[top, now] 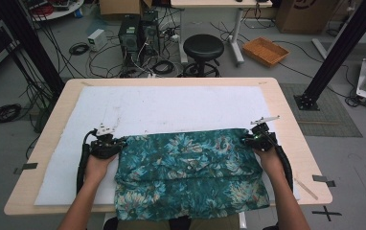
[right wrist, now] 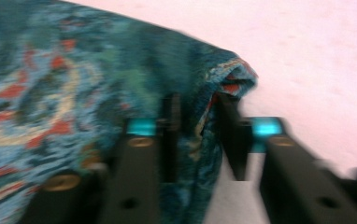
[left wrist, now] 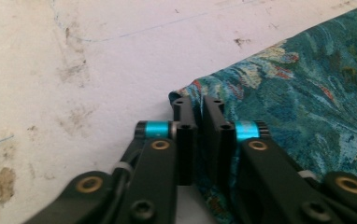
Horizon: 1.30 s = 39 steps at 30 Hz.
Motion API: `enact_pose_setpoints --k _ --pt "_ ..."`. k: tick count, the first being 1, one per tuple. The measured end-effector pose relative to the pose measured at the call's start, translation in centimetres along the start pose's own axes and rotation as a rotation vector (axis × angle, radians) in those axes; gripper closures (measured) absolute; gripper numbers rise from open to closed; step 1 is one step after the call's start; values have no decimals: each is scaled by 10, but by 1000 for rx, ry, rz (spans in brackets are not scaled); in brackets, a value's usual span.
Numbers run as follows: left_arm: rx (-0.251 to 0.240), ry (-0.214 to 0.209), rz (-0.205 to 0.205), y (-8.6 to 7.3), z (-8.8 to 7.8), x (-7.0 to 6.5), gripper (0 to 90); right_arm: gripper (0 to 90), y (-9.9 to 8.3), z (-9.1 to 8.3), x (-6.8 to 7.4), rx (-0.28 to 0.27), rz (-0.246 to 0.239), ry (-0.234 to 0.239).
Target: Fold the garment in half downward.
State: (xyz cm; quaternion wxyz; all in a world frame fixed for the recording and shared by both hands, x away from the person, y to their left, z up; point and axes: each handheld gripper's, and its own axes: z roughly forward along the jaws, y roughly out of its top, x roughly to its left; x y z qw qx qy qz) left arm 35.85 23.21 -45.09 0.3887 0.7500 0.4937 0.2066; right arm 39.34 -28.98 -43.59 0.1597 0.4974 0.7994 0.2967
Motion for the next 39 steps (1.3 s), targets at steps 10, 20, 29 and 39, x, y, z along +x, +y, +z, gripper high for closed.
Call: enact_pose_setpoints --k 10,20,29,39 --pt "-133 -44 -136 24 7 13 871 874 13 -3 -7 -89 -24 -60" --pt "-179 -70 -130 51 30 25 871 872 39 3 -22 -132 12 -100" --pt "-178 -67 -120 55 49 27 870 872 40 15 -29 -152 43 -148" --pt "-205 -127 -77 54 23 25 525 541 39 7 -22 -128 41 -126"
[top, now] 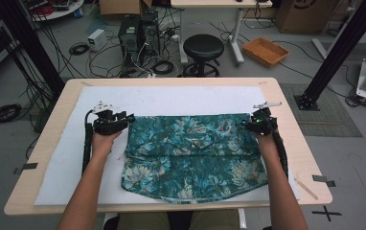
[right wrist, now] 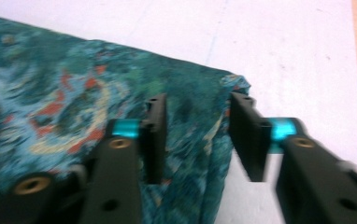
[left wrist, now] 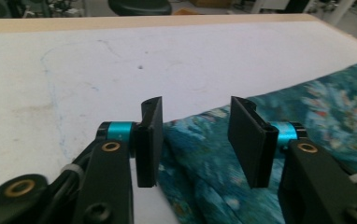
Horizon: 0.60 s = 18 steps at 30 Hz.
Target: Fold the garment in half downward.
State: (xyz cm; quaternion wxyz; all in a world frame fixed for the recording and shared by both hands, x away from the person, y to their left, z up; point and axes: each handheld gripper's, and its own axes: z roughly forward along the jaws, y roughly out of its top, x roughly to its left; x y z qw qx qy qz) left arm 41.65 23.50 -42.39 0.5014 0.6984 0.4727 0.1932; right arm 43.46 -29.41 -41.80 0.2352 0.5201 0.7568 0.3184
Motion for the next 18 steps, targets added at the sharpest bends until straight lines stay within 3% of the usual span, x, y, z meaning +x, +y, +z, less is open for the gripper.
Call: enact_pose_setpoints --k 5,12,14,16,18 --pt "39 -82 24 -3 -9 -12 453 425 -3 -13 12 6 -19 126" --pt "126 -210 103 -10 -8 -45 442 367 -5 -17 45 44 -130 286" --pt "151 -232 137 -14 -6 -55 442 367 -4 -15 56 53 -155 323" --pt "178 -227 170 -19 -3 -62 442 366 -3 -13 67 64 -169 343" --pt "200 -224 175 -23 0 -65 443 359 -3 -7 76 78 -181 344"
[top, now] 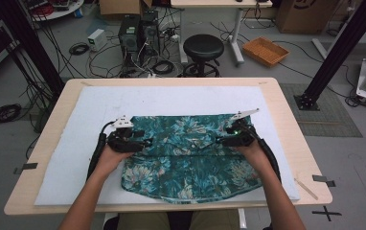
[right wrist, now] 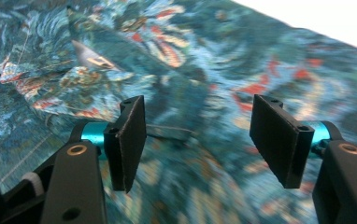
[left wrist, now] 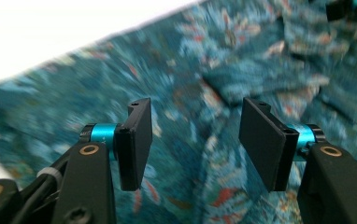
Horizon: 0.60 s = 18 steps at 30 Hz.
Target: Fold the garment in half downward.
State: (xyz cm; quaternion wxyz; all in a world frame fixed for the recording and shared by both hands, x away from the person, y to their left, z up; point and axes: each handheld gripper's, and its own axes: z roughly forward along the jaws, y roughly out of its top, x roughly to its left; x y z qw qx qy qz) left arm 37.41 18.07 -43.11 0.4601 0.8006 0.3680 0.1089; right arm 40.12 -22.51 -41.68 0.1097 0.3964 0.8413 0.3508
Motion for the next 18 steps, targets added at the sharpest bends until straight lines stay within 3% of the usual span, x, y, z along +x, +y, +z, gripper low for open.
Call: enact_pose_setpoints --k 3,7,9,11,13,16,18 --pt "27 0 9 -2 3 -3 443 357 2 13 8 31 -16 -22" --pt "-12 -4 19 2 -1 -7 442 394 0 27 14 84 -36 -52" --pt "-25 -7 23 6 -3 -9 440 514 0 28 17 78 -51 -53" --pt "-38 -2 28 10 -4 -10 423 596 1 26 21 82 -83 -57" --pt "-51 -2 30 14 -5 -12 419 740 1 24 26 84 -131 -62" --pt "-73 -8 37 21 -4 -15 402 812 0 20 31 65 -177 -62" --pt "-79 -12 52 26 -1 -18 392 822 -2 15 33 42 -178 -50"
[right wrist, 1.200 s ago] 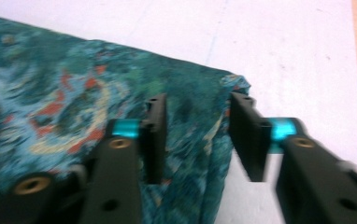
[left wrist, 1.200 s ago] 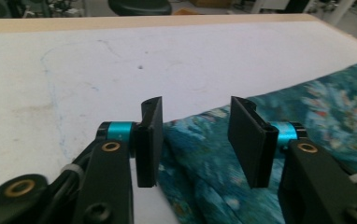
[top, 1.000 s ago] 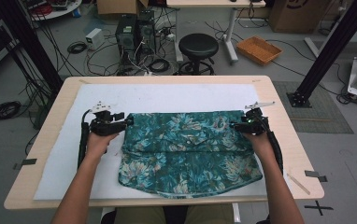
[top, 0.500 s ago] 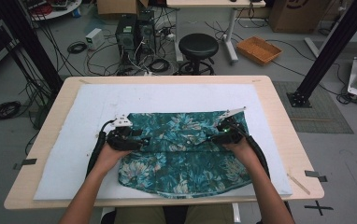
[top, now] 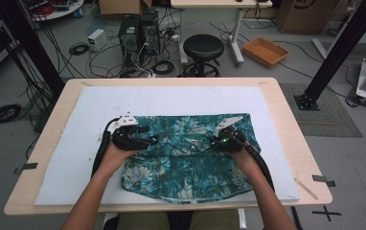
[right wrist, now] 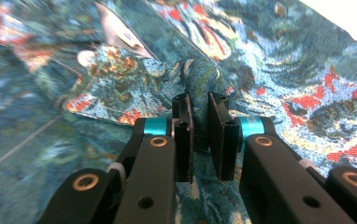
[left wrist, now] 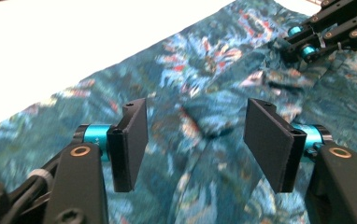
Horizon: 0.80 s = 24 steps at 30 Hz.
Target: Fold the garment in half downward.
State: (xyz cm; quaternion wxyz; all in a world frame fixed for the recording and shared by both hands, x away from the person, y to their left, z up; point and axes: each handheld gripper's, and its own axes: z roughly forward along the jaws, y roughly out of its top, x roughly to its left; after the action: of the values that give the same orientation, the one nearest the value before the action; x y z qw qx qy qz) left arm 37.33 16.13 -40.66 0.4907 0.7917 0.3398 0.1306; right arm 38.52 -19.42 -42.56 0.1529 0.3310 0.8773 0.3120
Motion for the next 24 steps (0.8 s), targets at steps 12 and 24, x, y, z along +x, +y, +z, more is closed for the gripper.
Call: enact_pose_setpoints --k 12,24 --pt "46 -90 70 11 34 -22 373 825 -18 -27 4 -106 -4 101" --pt "209 -100 155 1 61 -35 271 830 -36 -43 10 -205 -57 184"
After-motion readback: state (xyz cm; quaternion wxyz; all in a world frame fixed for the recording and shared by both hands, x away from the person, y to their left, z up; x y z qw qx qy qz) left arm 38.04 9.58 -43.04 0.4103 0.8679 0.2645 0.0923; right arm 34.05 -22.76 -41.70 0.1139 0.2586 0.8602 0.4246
